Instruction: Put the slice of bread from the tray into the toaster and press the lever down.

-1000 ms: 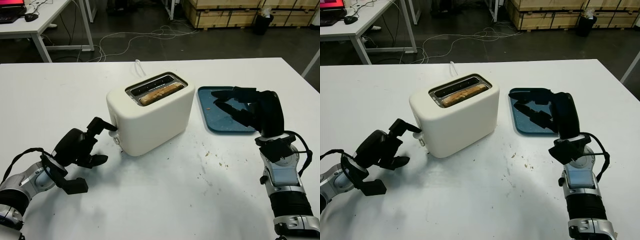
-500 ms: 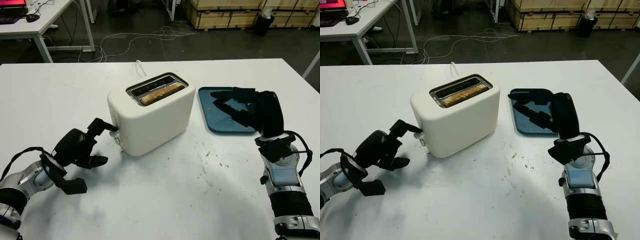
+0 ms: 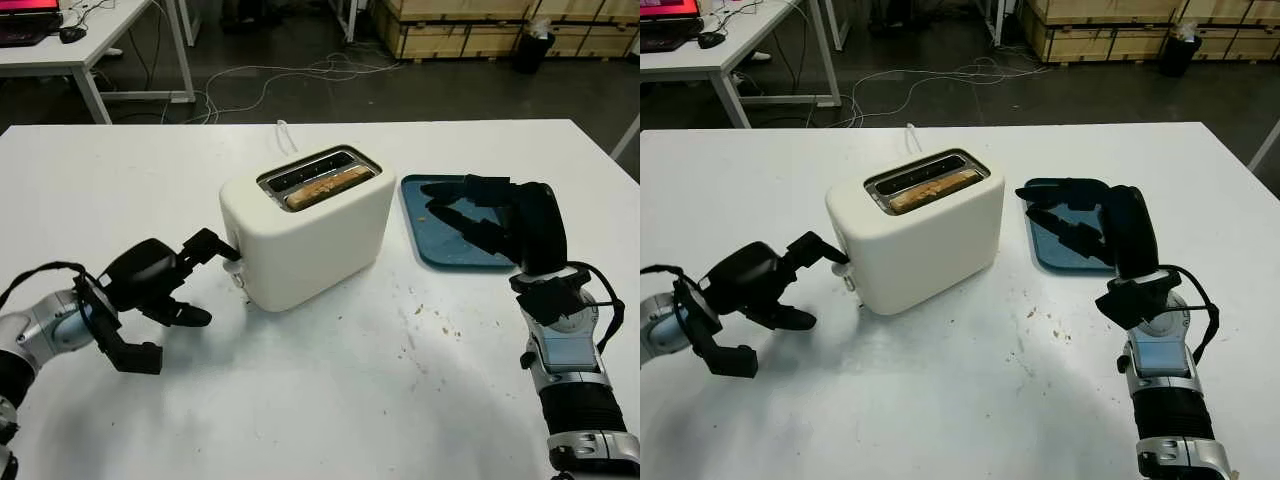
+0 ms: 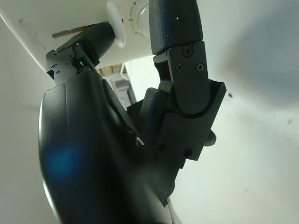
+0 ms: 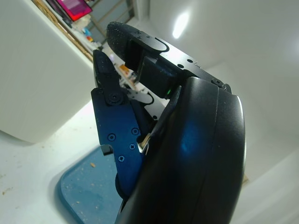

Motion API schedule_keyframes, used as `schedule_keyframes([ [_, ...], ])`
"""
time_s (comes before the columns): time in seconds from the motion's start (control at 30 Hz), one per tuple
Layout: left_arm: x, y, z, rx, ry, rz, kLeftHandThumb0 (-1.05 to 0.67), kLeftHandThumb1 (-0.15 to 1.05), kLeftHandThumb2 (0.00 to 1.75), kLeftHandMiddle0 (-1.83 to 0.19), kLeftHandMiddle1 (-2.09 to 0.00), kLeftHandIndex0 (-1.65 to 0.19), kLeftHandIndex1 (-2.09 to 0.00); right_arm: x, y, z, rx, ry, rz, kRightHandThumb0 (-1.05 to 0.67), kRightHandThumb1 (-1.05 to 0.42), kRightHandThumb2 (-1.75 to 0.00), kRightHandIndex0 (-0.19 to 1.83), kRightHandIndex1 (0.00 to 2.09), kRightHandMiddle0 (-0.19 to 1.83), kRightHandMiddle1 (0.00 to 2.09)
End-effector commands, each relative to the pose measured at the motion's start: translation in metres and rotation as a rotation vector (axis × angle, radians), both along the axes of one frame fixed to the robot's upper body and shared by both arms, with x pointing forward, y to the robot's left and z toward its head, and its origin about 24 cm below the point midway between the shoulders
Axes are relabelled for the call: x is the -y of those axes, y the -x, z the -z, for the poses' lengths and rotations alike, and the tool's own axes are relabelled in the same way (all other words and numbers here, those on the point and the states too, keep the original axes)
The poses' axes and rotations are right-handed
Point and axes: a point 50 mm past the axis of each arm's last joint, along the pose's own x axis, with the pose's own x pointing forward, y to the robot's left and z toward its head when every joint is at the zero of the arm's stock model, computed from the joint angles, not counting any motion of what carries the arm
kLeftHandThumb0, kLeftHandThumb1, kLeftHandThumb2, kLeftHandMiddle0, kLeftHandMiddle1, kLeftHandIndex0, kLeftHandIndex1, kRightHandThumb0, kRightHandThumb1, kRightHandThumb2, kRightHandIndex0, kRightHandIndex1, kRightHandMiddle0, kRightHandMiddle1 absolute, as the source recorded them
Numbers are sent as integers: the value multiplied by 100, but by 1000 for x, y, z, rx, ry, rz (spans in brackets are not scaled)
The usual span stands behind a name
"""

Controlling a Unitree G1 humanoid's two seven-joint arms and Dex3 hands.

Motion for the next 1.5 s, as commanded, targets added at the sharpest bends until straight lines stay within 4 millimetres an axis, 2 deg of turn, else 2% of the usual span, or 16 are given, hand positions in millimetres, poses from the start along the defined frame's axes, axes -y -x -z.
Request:
schedule_keyframes([
  [0.0,19,25,101,-535,-611,3,-105,92,47,-157,-94,-156,-54,1,1,-2,9,21,15,-28,-92,-4,87,83,115,4],
  [0.17,18,31,109,-591,-644,-10,-105,92,35,-157,-65,-157,-30,2,1,-2,1,7,8,-27,-92,-4,88,83,114,3],
  [0.3,15,30,106,-559,-639,-5,-105,92,41,-157,-69,-157,-29,1,0,-2,-1,4,3,-27,-92,-5,88,83,114,3],
  [0.4,14,25,96,-490,-597,-29,-105,92,47,-157,-94,-157,-57,1,0,-3,6,14,10,-28,-92,-4,88,83,114,3],
  [0.5,16,5,66,-327,-473,-137,-105,92,49,-157,-145,-157,-116,0,0,-3,11,16,14,-27,-92,-3,89,83,115,3],
  [0.57,22,-2,58,-273,-392,-204,-105,91,62,-157,-160,-157,-132,1,1,-3,6,12,14,-27,-92,-4,89,83,114,3],
  [0.6,32,-1,74,-347,-437,-211,-105,91,59,-157,-158,-157,-128,2,0,-3,6,13,12,-28,-92,-4,88,83,114,3],
  [0.63,43,5,95,-442,-494,-205,-105,91,46,-157,-136,-143,-109,3,0,-3,4,16,13,-27,-92,-4,88,84,114,3],
  [0.67,52,12,112,-527,-549,-187,-105,92,32,-157,-112,-149,-71,4,1,-3,3,23,18,-28,-92,-5,88,84,114,3],
  [0.77,63,20,129,-625,-602,-175,-105,92,20,-157,-73,-156,-29,6,1,-5,2,30,28,-28,-92,-4,88,83,115,3],
  [1.23,58,11,113,-560,-586,-169,-105,92,25,-157,-85,-152,-19,4,-1,-5,3,11,9,-26,-92,-2,88,84,115,3],
  [1.27,58,10,110,-534,-564,-176,-105,92,26,-157,-91,-137,-33,4,0,-5,4,13,9,-27,-92,-3,88,84,115,3],
  [1.3,57,9,107,-515,-546,-180,-105,92,26,-157,-100,-85,-107,3,0,-5,5,15,9,-28,-92,-3,88,84,115,3],
  [1.33,56,6,100,-479,-487,-186,-105,92,25,-157,-104,-63,-138,3,-1,-5,3,14,7,-28,-92,-3,88,84,115,3],
  [1.4,52,-2,83,-406,-372,-215,-105,92,41,-157,-120,-72,-151,2,-1,-4,4,14,5,-28,-92,-3,88,83,115,3],
  [1.47,47,-9,64,-287,-221,-248,-105,92,58,-157,-139,-130,-129,2,-1,-4,8,23,9,-28,-92,-3,88,83,115,3],
])
